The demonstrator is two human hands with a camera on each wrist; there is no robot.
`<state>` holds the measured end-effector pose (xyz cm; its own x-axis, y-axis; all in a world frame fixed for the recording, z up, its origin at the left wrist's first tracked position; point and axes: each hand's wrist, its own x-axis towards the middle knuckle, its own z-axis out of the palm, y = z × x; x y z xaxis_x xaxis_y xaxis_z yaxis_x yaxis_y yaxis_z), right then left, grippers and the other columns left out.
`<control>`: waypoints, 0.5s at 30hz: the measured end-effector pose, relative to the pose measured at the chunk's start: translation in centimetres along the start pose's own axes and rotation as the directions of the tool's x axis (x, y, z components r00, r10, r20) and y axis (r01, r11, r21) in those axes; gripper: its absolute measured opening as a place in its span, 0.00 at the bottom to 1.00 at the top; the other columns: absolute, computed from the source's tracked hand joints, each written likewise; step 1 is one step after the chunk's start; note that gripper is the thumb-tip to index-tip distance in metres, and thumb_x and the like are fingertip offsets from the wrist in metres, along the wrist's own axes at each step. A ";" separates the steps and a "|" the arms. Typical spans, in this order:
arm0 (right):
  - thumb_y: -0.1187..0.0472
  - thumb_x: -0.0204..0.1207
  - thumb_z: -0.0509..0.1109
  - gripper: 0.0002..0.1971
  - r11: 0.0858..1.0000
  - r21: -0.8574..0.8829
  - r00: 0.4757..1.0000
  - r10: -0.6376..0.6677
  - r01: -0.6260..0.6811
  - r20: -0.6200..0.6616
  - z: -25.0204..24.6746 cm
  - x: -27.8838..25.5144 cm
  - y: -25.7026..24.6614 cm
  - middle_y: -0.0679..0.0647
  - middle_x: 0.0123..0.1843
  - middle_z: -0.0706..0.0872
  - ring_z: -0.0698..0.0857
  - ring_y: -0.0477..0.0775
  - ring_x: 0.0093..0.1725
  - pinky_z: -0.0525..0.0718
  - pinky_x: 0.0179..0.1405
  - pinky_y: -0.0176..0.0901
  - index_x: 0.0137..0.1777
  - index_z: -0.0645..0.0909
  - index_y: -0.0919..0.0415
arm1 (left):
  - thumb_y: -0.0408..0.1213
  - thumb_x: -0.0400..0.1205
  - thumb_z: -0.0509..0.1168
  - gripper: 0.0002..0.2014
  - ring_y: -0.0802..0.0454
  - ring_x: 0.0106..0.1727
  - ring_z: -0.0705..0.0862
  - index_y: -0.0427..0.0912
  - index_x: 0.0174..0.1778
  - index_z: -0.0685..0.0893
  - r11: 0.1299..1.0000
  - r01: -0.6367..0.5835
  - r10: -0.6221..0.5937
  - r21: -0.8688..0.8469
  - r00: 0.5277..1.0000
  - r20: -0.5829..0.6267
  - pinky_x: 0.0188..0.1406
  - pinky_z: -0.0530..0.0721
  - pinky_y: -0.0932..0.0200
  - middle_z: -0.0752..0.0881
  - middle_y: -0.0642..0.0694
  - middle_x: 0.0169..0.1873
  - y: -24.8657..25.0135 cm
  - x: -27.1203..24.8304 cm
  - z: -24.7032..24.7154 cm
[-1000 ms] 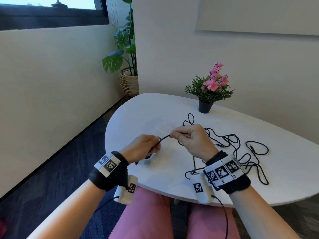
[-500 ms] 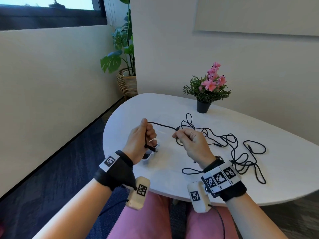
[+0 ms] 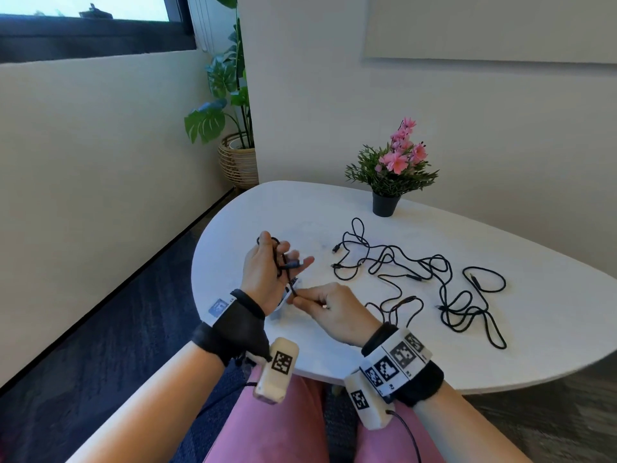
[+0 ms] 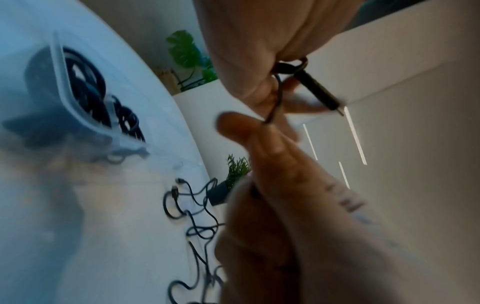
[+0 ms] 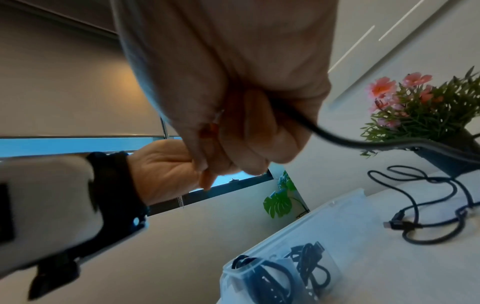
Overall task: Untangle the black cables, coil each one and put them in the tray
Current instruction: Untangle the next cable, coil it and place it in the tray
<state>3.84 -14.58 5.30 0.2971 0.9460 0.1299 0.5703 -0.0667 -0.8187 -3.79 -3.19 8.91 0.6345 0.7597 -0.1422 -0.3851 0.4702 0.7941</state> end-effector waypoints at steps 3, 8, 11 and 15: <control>0.58 0.82 0.65 0.11 1.000 0.002 0.995 0.014 -0.014 0.099 -0.3 -0.3 -0.8 0.43 0.27 0.76 0.74 0.38 0.26 0.70 0.32 0.34 0.58 0.87 0.56 | 0.47 0.89 0.47 0.16 0.60 0.18 0.65 0.46 0.37 0.67 0.998 -0.017 0.022 0.055 0.996 -0.084 0.14 0.69 0.67 0.72 0.52 0.26 0.5 0.5 0.0; 0.63 0.81 0.63 0.11 0.998 -0.059 0.982 -0.010 0.022 0.188 -2.5 -1.3 -1.8 0.44 0.20 0.73 0.70 0.42 0.20 0.65 0.25 0.30 0.53 0.88 0.59 | 0.45 0.88 0.49 0.12 0.55 0.24 0.67 0.41 0.46 0.70 0.776 -0.086 0.130 0.625 0.991 -0.026 0.13 0.65 0.65 0.77 0.46 0.40 0.7 1.7 -1.4; 0.62 0.79 0.68 0.08 0.990 -0.103 0.990 -0.088 0.100 0.112 -3.9 -0.9 -2.3 0.35 0.20 0.79 0.74 0.41 0.23 0.67 0.27 0.28 0.45 0.89 0.58 | 0.45 0.88 0.50 0.14 0.52 0.25 0.73 0.42 0.42 0.72 0.437 -0.202 0.117 0.876 0.979 0.168 0.24 0.71 0.58 0.83 0.49 0.33 -0.3 1.4 -1.8; 0.58 0.73 0.75 0.05 0.991 -0.023 0.983 -0.137 0.135 -0.119 -4.6 -0.1 -1.4 0.49 0.30 0.89 0.81 0.47 0.29 0.79 0.33 0.39 0.39 0.90 0.56 | 0.50 0.89 0.44 0.23 0.57 0.21 0.74 0.41 0.41 0.77 0.300 -0.328 -0.125 0.896 0.917 0.378 0.27 0.73 0.63 0.82 0.53 0.26 -1.1 -0.4 -1.5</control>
<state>6.57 -16.06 9.00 0.3048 0.9017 0.3065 0.6229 0.0547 -0.7804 -4.59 -3.34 7.19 0.8836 0.4682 -0.0067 0.2765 -0.5102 0.8144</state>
